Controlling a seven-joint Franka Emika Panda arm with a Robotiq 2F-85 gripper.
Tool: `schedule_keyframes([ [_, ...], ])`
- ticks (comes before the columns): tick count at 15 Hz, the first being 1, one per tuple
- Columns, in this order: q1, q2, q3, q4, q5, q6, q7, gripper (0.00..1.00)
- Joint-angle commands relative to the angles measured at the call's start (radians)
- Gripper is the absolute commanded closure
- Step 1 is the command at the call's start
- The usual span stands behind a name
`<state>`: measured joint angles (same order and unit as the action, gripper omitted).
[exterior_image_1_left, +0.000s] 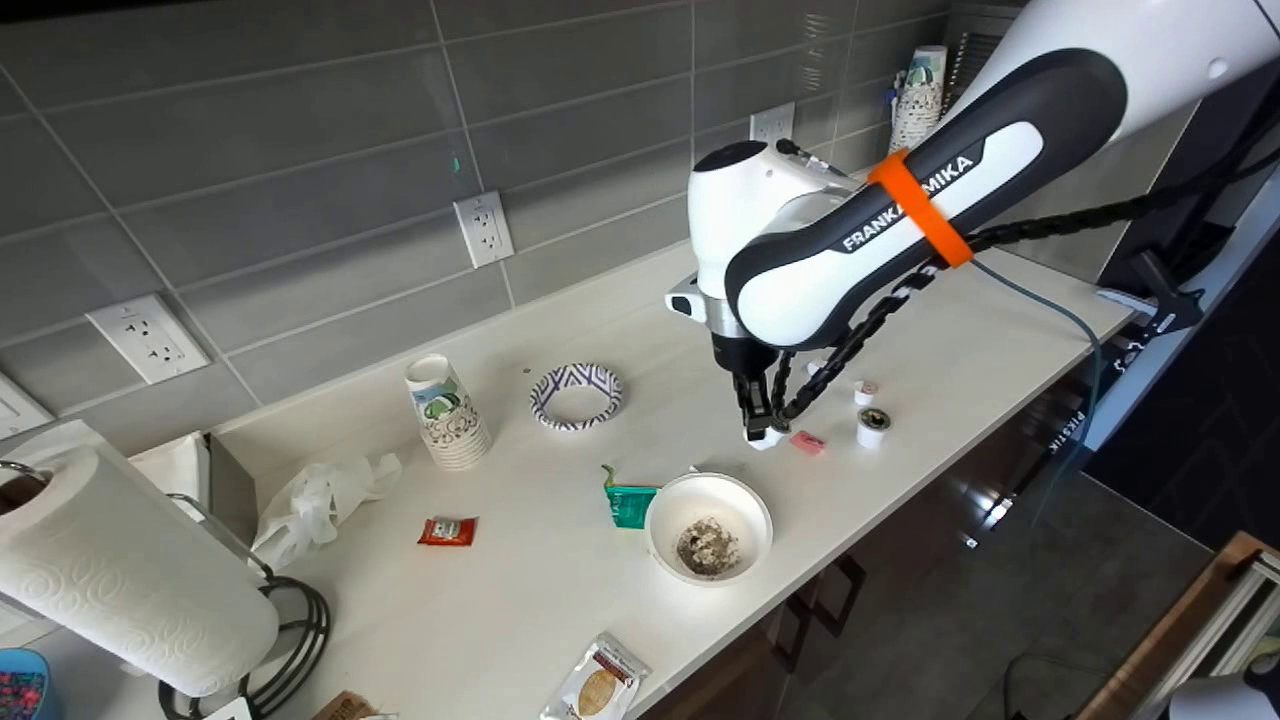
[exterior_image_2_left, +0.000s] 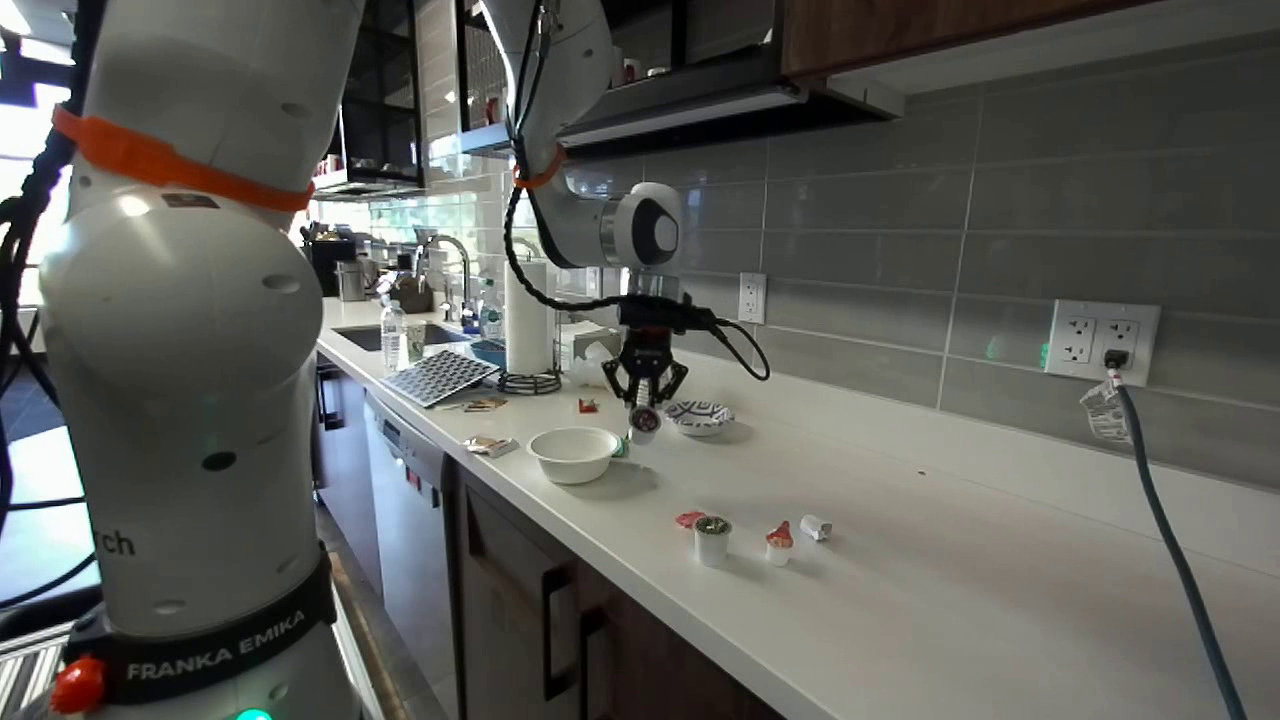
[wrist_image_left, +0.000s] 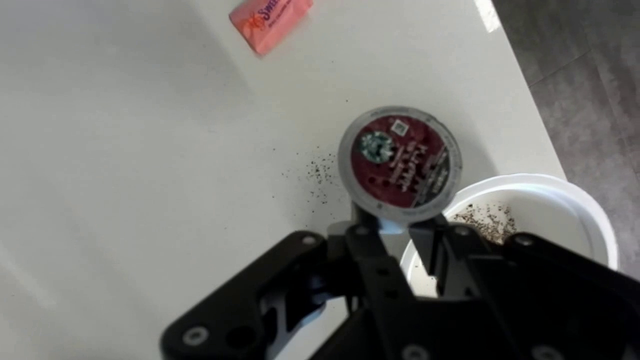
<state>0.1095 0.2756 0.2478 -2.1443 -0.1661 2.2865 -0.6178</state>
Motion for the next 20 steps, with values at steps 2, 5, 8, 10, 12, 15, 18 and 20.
schedule_keyframes([
  [2,0.009,-0.001,-0.009,0.000,0.004,-0.001,-0.002,0.76],
  [5,0.020,-0.002,-0.015,-0.001,-0.008,-0.003,0.036,0.94],
  [8,0.027,-0.012,-0.008,-0.007,0.008,-0.008,0.070,0.94],
  [10,0.031,-0.018,-0.002,-0.010,0.025,-0.014,0.094,0.94],
  [12,0.032,-0.028,0.008,-0.017,0.052,-0.006,0.116,0.94],
  [15,0.023,-0.043,0.033,-0.027,0.154,0.018,0.108,0.94],
  [18,0.011,-0.053,0.055,-0.037,0.294,0.052,0.070,0.94],
  [20,0.004,-0.053,0.072,-0.053,0.393,0.116,0.017,0.94],
])
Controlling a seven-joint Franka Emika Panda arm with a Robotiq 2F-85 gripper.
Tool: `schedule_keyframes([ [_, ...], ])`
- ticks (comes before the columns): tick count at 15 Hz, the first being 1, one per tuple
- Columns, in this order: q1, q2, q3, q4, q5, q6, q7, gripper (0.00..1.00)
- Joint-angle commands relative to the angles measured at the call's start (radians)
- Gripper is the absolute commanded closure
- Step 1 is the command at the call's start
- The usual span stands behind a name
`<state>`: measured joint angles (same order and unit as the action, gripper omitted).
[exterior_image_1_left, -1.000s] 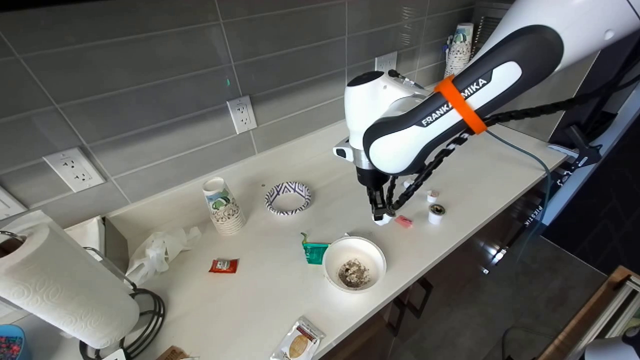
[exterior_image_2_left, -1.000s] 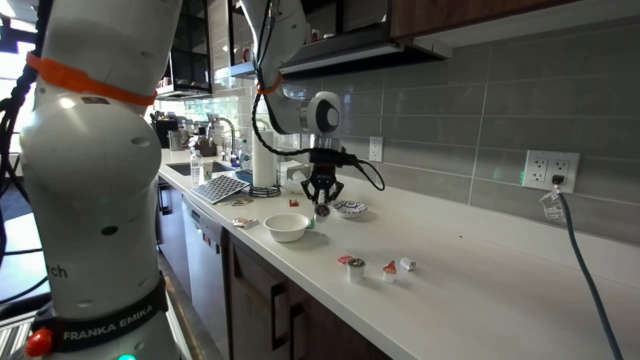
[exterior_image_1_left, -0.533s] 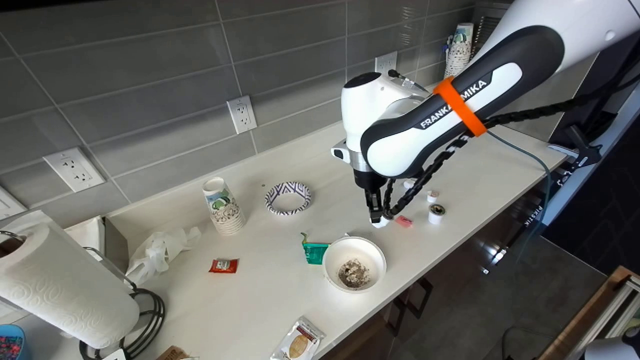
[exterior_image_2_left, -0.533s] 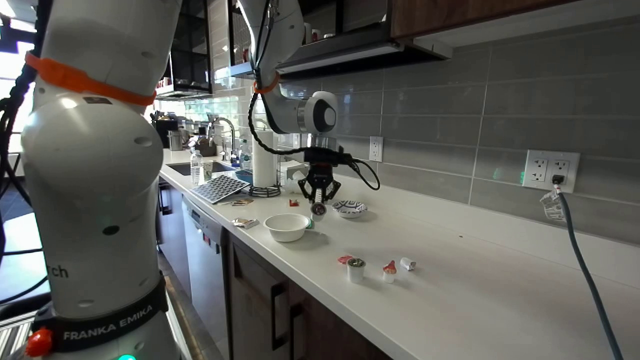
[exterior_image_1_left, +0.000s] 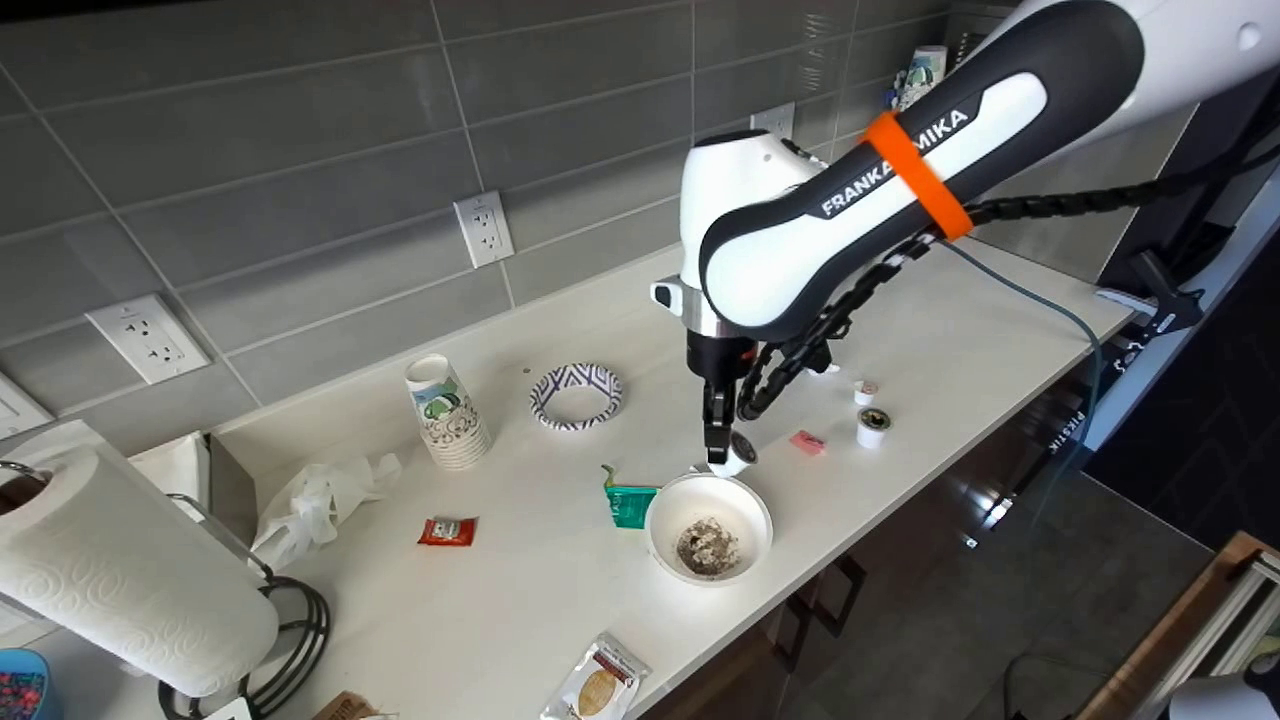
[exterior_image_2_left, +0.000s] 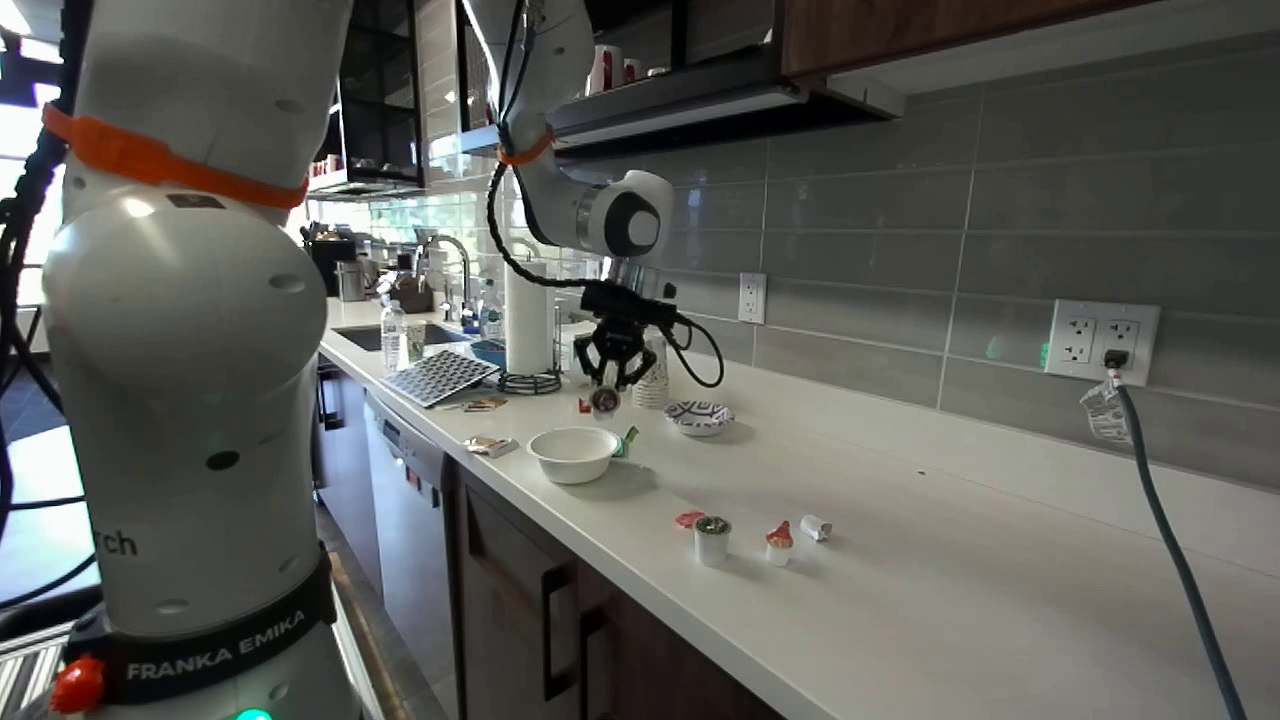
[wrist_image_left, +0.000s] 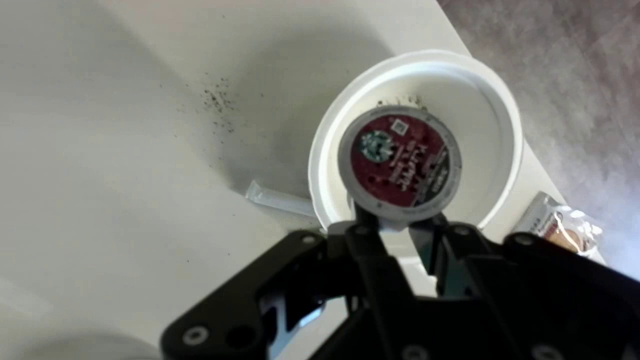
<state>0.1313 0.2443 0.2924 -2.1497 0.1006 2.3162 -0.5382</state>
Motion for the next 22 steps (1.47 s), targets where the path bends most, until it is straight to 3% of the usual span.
schedule_keyframes([
  [1,-0.020,-0.020,0.034,-0.055,0.172,0.120,-0.084,0.94],
  [8,-0.075,-0.010,0.130,-0.116,0.554,0.364,-0.437,0.94],
  [12,-0.094,-0.018,0.147,-0.128,0.751,0.367,-0.680,0.94],
  [16,-0.091,-0.019,0.118,-0.135,0.924,0.331,-0.953,0.94],
  [17,-0.083,-0.015,0.104,-0.135,0.957,0.339,-0.992,0.94],
  [18,-0.043,-0.005,0.073,-0.112,0.900,0.343,-0.905,0.76],
  [22,-0.042,-0.004,0.061,-0.116,0.938,0.343,-0.965,0.76],
])
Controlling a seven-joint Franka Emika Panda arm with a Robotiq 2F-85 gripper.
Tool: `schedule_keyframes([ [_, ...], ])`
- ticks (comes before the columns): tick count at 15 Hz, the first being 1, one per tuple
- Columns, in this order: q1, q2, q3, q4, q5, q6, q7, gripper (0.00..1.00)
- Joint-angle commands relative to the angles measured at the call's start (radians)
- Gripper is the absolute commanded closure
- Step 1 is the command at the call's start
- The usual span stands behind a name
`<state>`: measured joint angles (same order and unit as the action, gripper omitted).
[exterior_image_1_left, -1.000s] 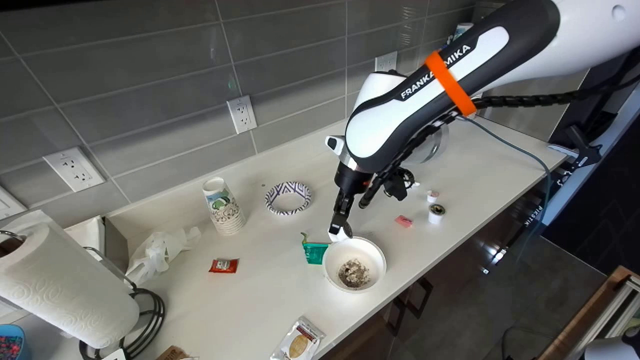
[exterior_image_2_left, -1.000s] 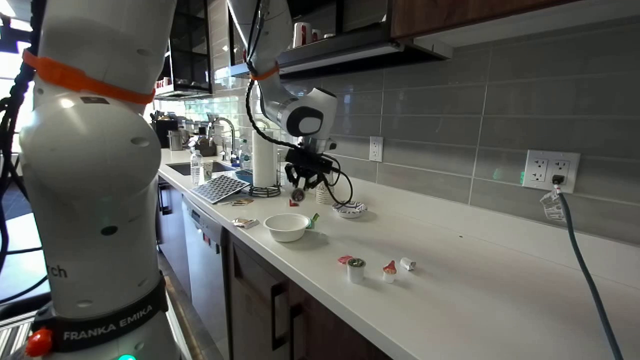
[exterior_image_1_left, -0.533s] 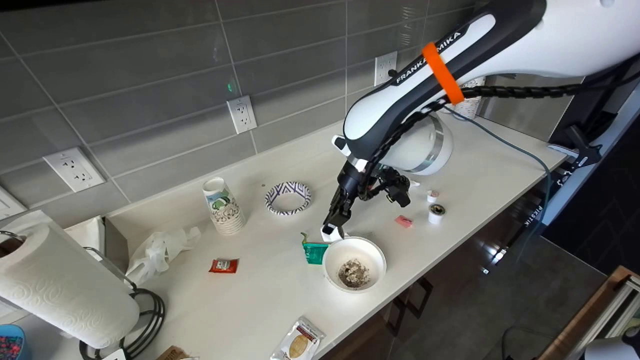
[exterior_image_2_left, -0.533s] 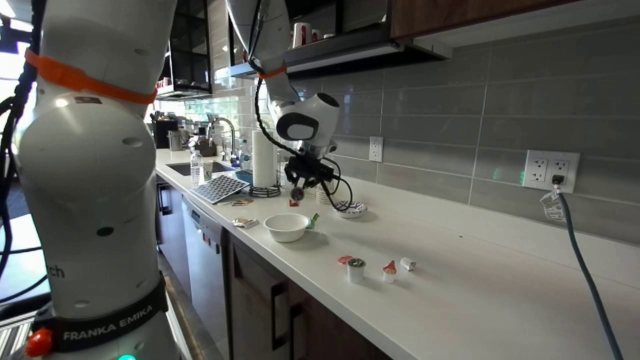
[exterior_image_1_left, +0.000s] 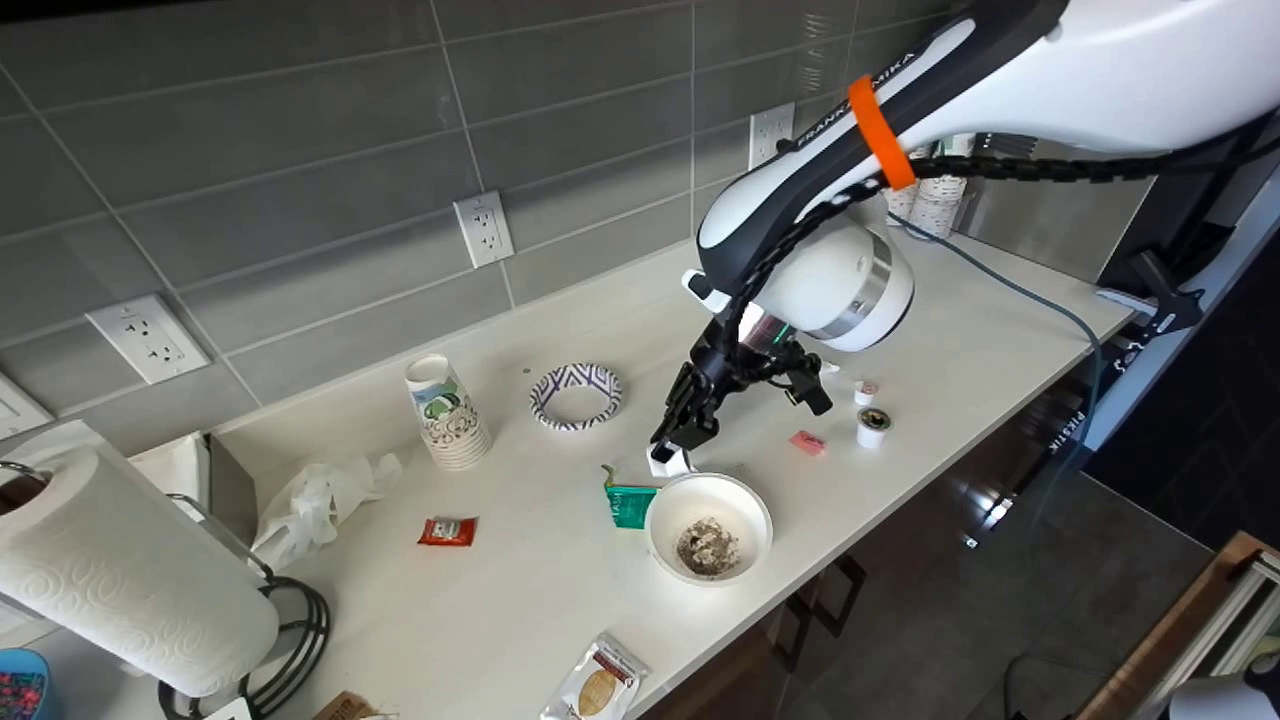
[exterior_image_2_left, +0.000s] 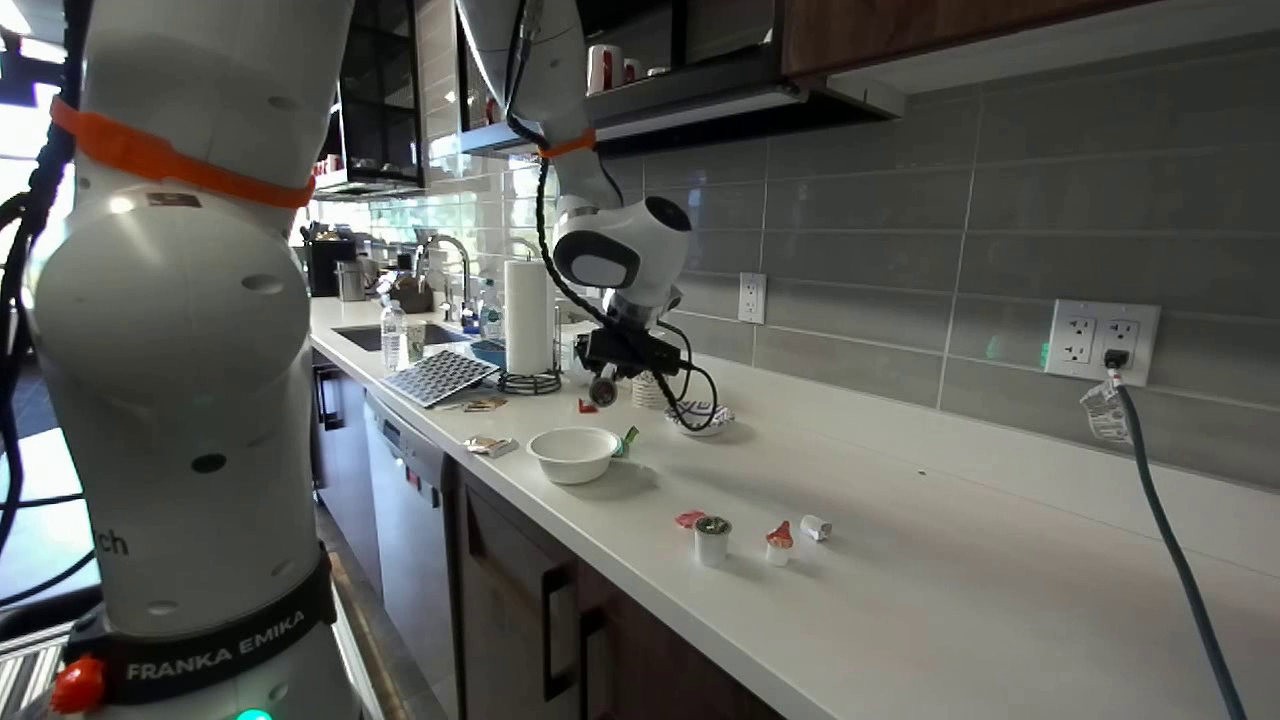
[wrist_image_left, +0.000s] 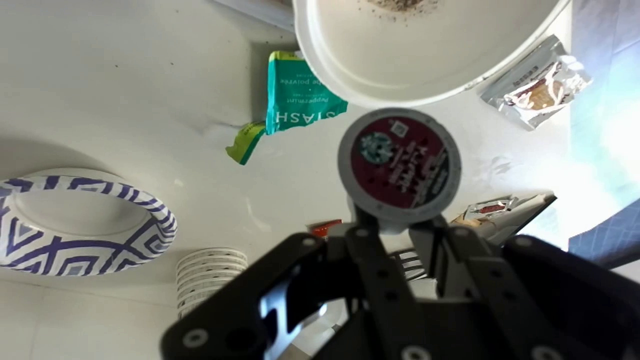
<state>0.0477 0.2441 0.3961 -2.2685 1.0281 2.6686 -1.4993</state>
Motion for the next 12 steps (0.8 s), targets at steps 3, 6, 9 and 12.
schedule_keyframes([
  [3,0.042,-0.004,-0.042,0.002,0.010,-0.009,-0.005,0.76],
  [6,0.022,-0.012,-0.038,0.012,0.078,-0.053,-0.091,0.94],
  [9,0.011,-0.022,-0.054,0.018,0.180,-0.147,-0.227,0.94],
  [12,0.019,-0.034,-0.101,0.007,0.241,-0.251,-0.324,0.94],
])
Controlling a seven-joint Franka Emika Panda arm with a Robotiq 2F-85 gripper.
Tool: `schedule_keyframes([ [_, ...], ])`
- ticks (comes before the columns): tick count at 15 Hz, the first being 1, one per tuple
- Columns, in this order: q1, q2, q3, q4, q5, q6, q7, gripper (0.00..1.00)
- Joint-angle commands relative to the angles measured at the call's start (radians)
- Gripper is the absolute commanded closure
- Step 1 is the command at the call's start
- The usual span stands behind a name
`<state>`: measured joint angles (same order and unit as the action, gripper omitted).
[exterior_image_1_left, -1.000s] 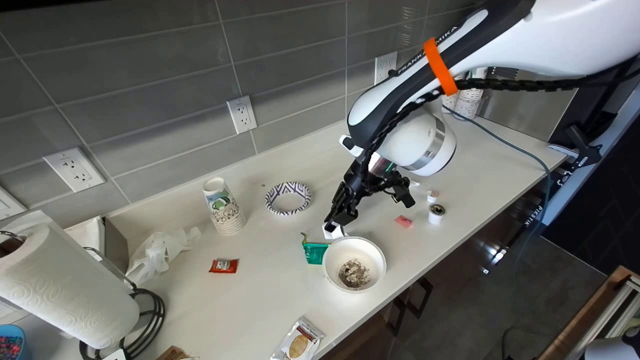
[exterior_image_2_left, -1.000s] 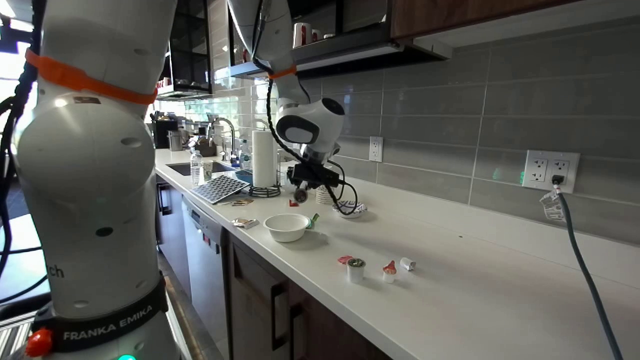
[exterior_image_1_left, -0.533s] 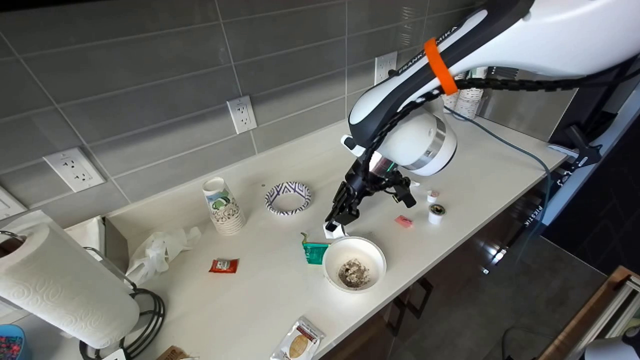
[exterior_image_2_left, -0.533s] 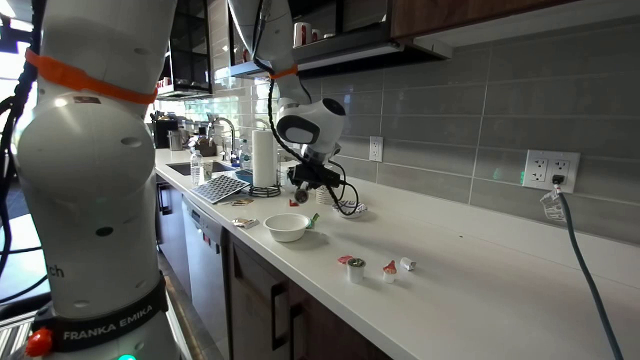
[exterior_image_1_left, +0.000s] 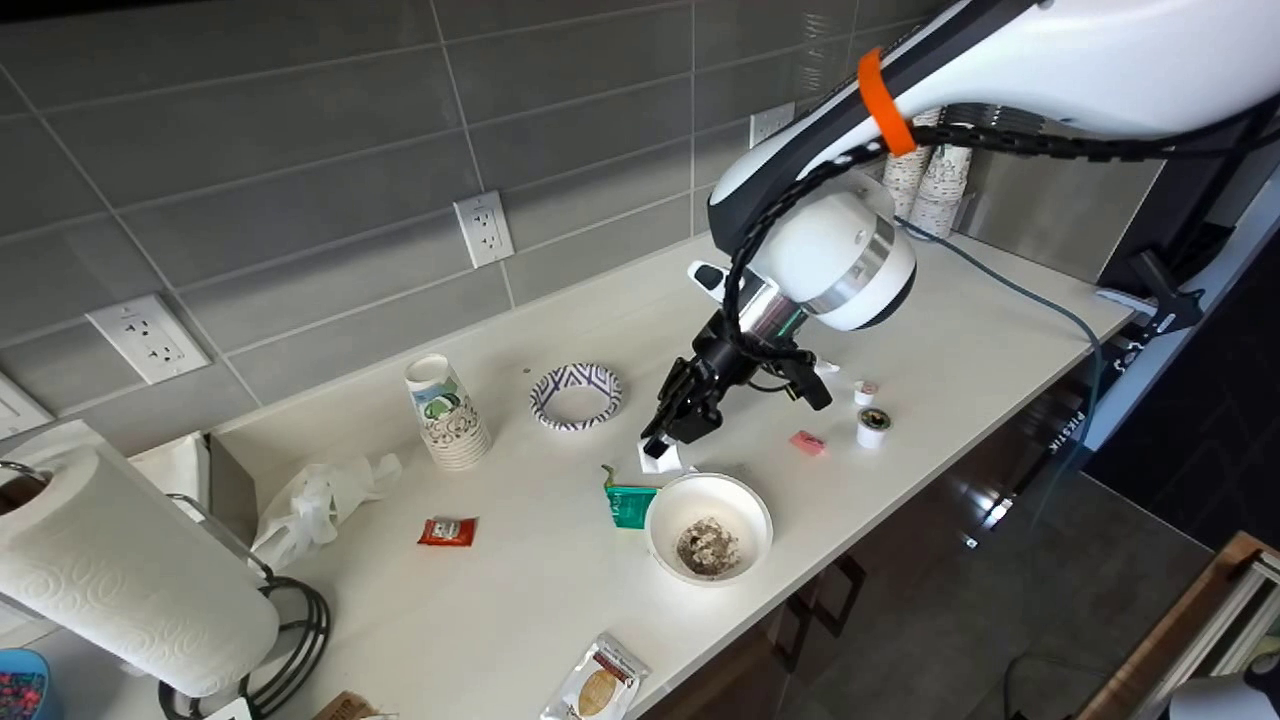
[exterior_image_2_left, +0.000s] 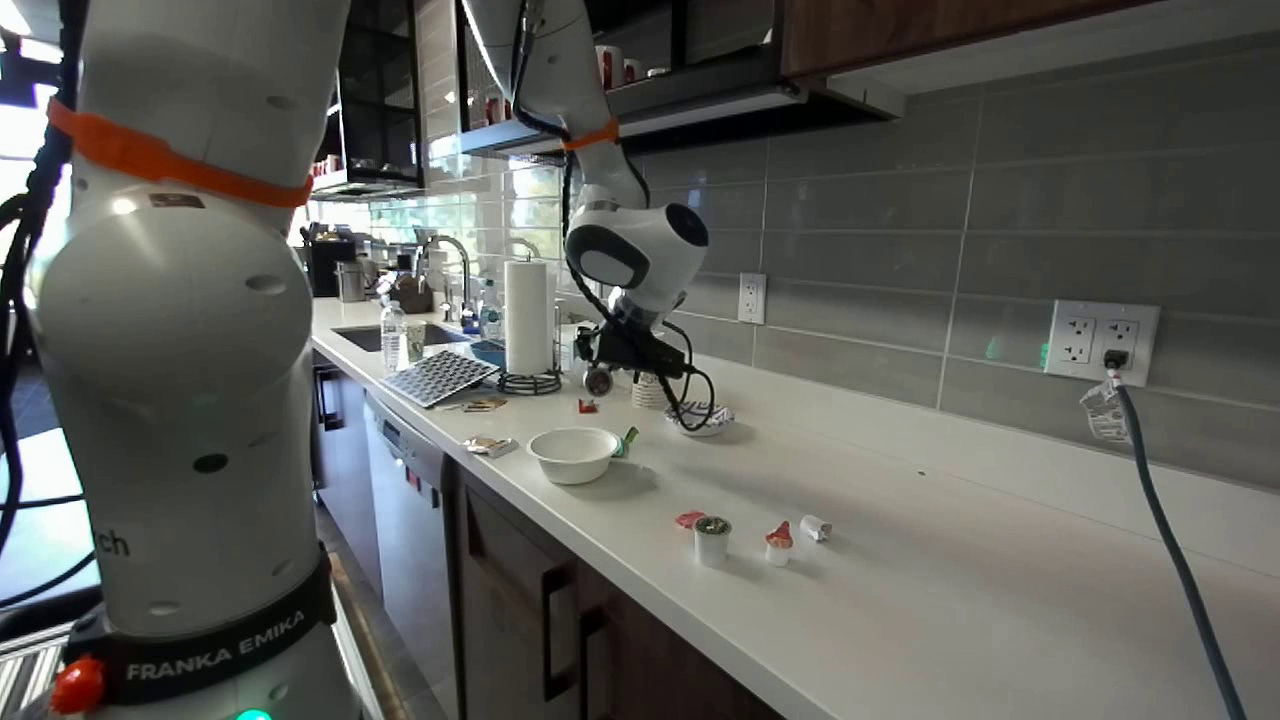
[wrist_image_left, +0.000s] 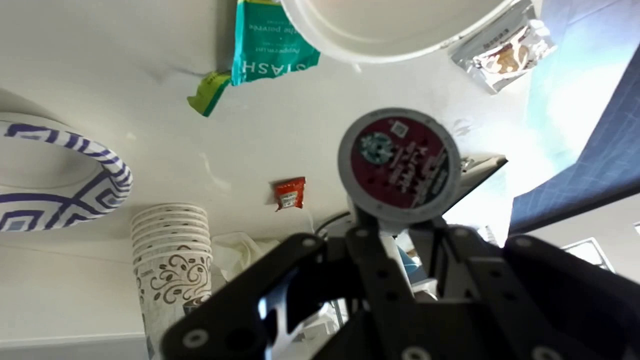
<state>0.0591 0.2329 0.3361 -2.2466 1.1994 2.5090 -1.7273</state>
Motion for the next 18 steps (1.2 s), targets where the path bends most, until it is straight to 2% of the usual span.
schedule_keyframes([
  [1,0.010,-0.025,-0.057,-0.020,0.087,-0.112,-0.127,0.94],
  [7,0.014,-0.024,-0.130,-0.031,0.183,-0.266,-0.264,0.94],
  [18,0.015,-0.071,-0.187,-0.116,0.301,-0.446,-0.410,0.94],
])
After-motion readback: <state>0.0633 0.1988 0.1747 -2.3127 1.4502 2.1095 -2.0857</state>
